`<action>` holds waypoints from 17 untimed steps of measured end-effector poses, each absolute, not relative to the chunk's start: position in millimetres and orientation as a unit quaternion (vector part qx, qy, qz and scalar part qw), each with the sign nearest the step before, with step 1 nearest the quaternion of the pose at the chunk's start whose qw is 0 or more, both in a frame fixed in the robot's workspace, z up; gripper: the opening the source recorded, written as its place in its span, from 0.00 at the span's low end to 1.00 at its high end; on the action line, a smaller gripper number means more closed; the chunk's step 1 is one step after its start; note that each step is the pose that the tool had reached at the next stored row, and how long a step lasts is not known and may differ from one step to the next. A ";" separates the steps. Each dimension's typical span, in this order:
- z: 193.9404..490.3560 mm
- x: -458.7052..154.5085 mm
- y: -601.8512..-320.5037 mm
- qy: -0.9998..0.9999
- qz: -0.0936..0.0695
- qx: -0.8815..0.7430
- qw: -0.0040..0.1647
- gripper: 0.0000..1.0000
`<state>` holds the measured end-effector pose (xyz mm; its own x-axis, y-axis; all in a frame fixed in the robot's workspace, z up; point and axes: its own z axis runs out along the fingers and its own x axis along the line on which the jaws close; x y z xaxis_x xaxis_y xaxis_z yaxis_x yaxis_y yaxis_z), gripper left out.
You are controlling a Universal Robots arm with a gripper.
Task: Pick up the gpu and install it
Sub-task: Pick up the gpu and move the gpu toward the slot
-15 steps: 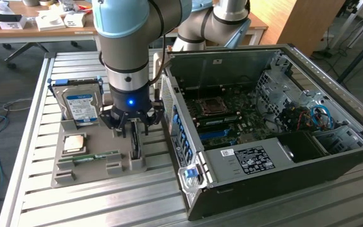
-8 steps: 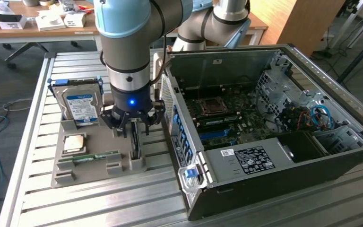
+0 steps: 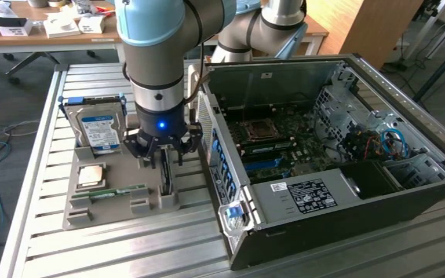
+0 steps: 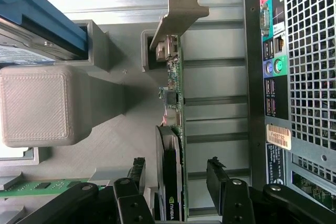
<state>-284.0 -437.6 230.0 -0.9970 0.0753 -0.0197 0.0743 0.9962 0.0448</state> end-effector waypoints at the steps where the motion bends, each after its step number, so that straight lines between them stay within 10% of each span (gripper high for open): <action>1: 230.0 -284.0 -437.6 0.999 0.022 0.037 0.011 0.58; 6: 230.0 -284.0 -437.5 0.999 0.022 0.037 0.011 0.38; 17: 230.0 -284.0 -437.6 0.999 0.022 0.037 0.011 0.38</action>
<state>-284.0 -437.6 230.0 -0.9970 0.0753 -0.0197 0.0744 0.9962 0.0448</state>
